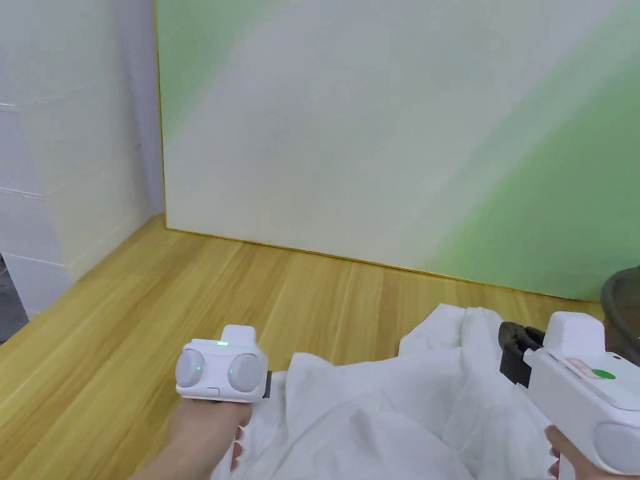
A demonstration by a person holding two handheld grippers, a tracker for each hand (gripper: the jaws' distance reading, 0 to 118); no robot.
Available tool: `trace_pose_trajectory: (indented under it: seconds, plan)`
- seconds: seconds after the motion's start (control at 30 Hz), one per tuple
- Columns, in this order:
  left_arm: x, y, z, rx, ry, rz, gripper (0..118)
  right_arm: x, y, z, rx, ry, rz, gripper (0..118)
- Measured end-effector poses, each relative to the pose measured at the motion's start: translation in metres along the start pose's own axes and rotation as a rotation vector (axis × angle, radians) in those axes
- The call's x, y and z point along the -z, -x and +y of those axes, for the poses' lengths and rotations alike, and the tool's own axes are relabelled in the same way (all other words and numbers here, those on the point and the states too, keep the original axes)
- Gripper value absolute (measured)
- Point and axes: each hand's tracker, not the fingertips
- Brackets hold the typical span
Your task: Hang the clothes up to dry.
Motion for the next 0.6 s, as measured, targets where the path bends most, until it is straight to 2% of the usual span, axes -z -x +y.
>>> trace_pose_trajectory:
  seconds: [0.1,0.23,0.27,0.33,0.37,0.5,0.6]
  plan:
    - [0.002,-0.001,-0.001,0.016,-0.005,0.005,8,0.022,-0.013,0.029,-0.003,0.017,-0.017,0]
    - [0.003,-0.001,-0.001,0.0,-0.002,0.001,8,0.074,-0.033,0.073,0.025,0.17,0.041,1]
    - [0.003,-0.001,-0.001,0.004,-0.004,0.0,8,0.092,-0.038,0.08,0.044,0.21,0.051,23]
    - [0.001,0.0,-0.003,0.005,-0.01,-0.007,8,0.131,-0.047,0.088,0.104,0.364,0.087,109]
    - [0.001,0.001,-0.002,0.002,-0.009,-0.01,8,0.143,-0.05,0.093,0.123,0.378,0.141,114]
    - [0.002,0.005,-0.001,-0.007,-0.006,-0.032,8,0.215,-0.057,0.081,0.111,0.58,0.06,114]
    - [0.003,0.008,-0.001,-0.007,-0.008,-0.049,8,0.254,-0.062,0.064,0.054,0.667,0.013,113]
